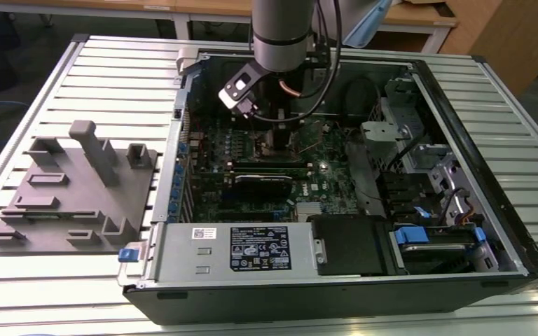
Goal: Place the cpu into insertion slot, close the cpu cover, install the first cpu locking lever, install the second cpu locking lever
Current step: 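Place the cpu into insertion slot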
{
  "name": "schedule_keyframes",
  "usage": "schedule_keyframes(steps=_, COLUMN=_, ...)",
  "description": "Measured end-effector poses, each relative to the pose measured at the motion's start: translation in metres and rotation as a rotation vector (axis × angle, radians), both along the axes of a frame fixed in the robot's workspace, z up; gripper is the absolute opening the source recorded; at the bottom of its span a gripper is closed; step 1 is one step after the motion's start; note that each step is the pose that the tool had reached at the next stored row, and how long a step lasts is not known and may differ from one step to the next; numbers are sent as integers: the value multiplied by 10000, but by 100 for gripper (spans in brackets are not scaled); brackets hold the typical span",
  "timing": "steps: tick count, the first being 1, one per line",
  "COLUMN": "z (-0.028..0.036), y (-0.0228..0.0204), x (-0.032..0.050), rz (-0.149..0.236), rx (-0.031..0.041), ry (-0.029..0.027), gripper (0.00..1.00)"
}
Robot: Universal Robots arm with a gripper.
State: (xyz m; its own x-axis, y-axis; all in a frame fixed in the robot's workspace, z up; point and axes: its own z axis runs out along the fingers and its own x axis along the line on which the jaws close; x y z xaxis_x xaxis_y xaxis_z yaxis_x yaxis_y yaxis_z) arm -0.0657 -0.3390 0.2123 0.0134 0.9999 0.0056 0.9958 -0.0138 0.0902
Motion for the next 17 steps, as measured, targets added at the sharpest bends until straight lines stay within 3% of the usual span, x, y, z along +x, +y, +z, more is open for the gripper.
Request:
schedule_keyframes(steps=9, z=-59, y=11, x=-15, rz=-1, rx=-165, ry=0, gripper=54)
schedule_keyframes(steps=17, z=-91, y=21, x=-39, rz=-1, rx=-187, ry=1, gripper=54)
